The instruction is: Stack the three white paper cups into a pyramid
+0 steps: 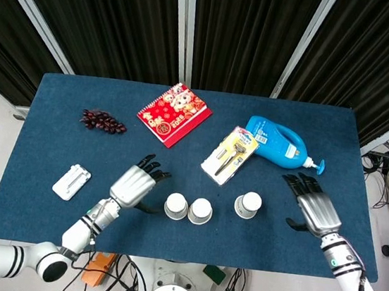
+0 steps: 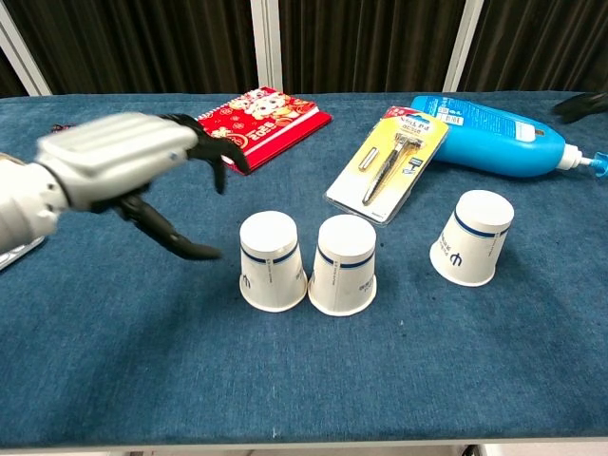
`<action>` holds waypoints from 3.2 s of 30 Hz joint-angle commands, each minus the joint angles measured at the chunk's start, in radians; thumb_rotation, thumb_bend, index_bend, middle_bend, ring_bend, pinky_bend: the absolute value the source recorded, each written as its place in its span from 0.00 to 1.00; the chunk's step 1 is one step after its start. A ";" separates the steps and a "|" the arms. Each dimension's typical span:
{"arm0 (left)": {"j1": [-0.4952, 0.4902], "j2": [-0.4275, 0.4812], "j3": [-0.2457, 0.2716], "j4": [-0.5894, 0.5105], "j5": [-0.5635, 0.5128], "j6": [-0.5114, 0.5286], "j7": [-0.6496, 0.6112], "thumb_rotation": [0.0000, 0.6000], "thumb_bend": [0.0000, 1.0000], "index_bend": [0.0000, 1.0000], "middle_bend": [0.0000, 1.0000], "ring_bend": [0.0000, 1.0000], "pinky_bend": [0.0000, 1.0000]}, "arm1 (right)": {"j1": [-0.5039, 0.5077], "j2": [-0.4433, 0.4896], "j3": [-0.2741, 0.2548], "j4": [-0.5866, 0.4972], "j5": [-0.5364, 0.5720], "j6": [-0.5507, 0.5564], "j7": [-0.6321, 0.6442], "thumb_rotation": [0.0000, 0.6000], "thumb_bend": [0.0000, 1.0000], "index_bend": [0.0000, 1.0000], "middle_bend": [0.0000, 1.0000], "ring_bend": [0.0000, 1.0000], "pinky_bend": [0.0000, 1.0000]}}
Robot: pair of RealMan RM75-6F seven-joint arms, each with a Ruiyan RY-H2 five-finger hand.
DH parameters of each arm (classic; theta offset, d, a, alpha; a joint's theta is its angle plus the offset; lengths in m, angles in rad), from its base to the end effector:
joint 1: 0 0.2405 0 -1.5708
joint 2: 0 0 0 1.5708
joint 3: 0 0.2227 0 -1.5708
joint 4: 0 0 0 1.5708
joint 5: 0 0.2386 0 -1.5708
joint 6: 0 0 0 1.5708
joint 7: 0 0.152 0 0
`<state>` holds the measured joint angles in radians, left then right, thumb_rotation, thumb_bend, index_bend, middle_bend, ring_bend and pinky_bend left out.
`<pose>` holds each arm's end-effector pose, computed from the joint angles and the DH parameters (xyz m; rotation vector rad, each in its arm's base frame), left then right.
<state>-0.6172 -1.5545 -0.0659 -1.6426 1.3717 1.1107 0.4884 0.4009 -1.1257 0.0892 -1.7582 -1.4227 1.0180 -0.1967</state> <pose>-0.1007 0.2597 -0.0535 -1.9996 -0.7343 -1.0107 -0.2110 -0.2585 0.0448 1.8512 -0.9543 0.7990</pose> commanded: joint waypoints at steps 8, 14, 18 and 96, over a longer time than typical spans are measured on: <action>0.143 0.177 0.046 -0.061 -0.038 0.124 -0.096 0.70 0.08 0.22 0.34 0.17 0.08 | 0.142 -0.088 0.008 -0.017 0.094 -0.158 -0.164 1.00 0.35 0.19 0.23 0.04 0.13; 0.188 0.208 0.053 -0.049 -0.040 0.159 -0.148 0.70 0.10 0.22 0.34 0.17 0.08 | 0.168 -0.105 0.000 -0.016 0.139 -0.166 -0.221 1.00 0.41 0.26 0.25 0.06 0.13; 0.207 0.218 0.050 -0.037 -0.041 0.171 -0.175 0.70 0.10 0.22 0.34 0.16 0.08 | 0.179 -0.127 -0.004 -0.004 0.147 -0.155 -0.235 1.00 0.44 0.34 0.29 0.09 0.14; 0.467 0.369 0.034 0.145 0.026 0.335 -0.529 0.86 0.08 0.14 0.11 0.01 0.03 | -0.145 0.055 -0.158 0.051 0.037 0.504 0.178 1.00 0.21 0.00 0.09 0.00 0.00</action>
<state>-0.1722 -1.1914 -0.0439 -1.4927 1.3850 1.4225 -0.0479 0.3215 -1.0621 -0.0424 -1.7716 -1.3528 1.4730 -0.0924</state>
